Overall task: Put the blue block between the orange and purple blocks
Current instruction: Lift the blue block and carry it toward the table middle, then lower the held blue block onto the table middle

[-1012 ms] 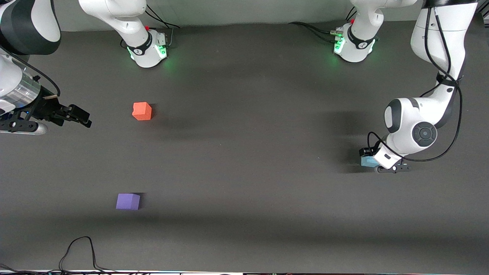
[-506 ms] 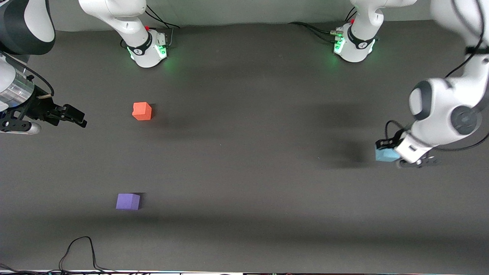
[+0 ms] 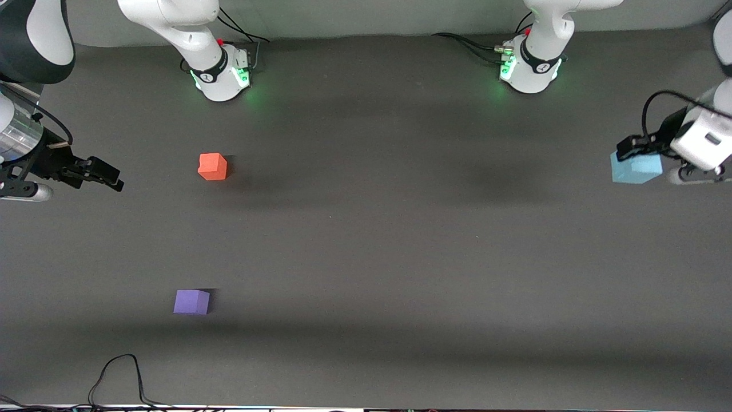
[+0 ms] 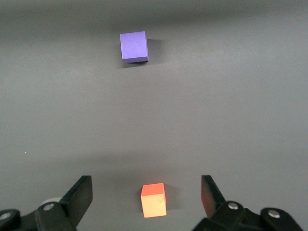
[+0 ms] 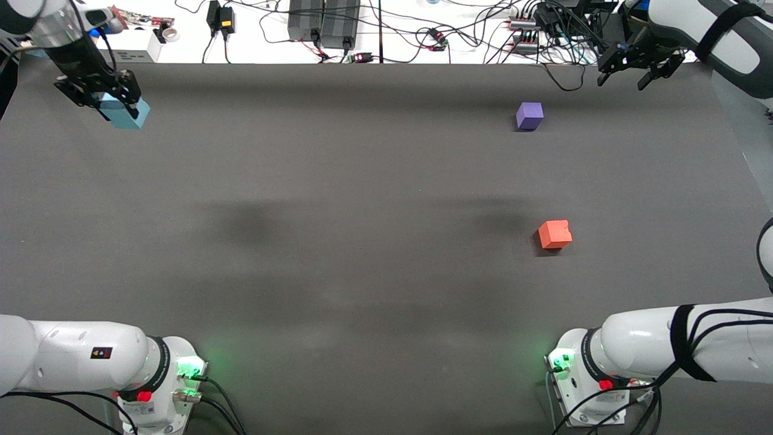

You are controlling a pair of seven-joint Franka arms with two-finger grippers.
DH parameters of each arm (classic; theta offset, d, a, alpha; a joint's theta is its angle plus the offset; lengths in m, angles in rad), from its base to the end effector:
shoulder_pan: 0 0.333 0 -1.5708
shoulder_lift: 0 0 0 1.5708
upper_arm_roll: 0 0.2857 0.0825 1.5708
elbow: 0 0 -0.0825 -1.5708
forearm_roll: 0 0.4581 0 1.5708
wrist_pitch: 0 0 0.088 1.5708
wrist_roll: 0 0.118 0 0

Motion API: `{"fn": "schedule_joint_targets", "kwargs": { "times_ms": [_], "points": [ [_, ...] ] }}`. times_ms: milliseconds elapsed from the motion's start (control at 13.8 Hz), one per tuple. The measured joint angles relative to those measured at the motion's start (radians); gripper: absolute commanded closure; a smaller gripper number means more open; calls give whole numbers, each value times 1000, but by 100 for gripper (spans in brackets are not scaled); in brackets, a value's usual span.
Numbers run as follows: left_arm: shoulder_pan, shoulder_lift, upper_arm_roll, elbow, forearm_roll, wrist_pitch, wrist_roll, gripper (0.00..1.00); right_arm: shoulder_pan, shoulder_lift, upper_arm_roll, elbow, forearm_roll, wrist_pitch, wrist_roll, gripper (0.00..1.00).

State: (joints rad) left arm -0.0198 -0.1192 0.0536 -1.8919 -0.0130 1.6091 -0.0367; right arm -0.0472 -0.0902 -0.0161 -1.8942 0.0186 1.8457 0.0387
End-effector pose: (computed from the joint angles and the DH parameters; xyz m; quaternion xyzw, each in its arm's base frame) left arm 0.5806 0.0189 0.4846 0.9960 0.0355 -0.0818 0.0095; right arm 0.6129 -0.0374 0.4852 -0.9983 0.0533 -0.0210 0.0095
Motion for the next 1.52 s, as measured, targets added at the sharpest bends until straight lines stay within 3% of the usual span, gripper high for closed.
{"fn": "schedule_joint_targets", "kwargs": {
  "times_ms": [145, 361, 578, 723, 1084, 1229, 1373, 1446, 1518],
  "points": [
    [-10, -7, -35, 41, -3, -51, -23, 69, -1, 0, -33, 0, 0, -2, -48, 0],
    [-27, 38, -198, 115, -8, -64, -218, 68, -1, -1, -48, -1, 1, -3, -66, 1],
    [-66, 204, -406, 239, -8, -23, -581, 68, -1, -4, -26, -1, 2, -3, -72, 1],
    [-149, 361, -468, 330, 8, 66, -812, 68, -1, -14, -11, -3, 2, -3, -72, 1],
    [-462, 796, -471, 606, 169, 298, -1210, 68, -1, -14, 5, -54, 2, 42, -73, 4],
    [-571, 924, -422, 689, 211, 416, -1284, 68, -1, -19, 14, -55, 3, 35, -73, 5],
    [-685, 1017, -320, 731, 217, 507, -1324, 67, 0, -28, 15, -55, 3, 28, -73, 4],
    [-725, 1057, -289, 754, 217, 528, -1360, 65, 0, -30, 15, -55, 3, 27, -73, 4],
    [-750, 1093, -276, 778, 218, 541, -1399, 54, 0, -31, 15, -55, 3, 25, -73, 4]
  ]
}}
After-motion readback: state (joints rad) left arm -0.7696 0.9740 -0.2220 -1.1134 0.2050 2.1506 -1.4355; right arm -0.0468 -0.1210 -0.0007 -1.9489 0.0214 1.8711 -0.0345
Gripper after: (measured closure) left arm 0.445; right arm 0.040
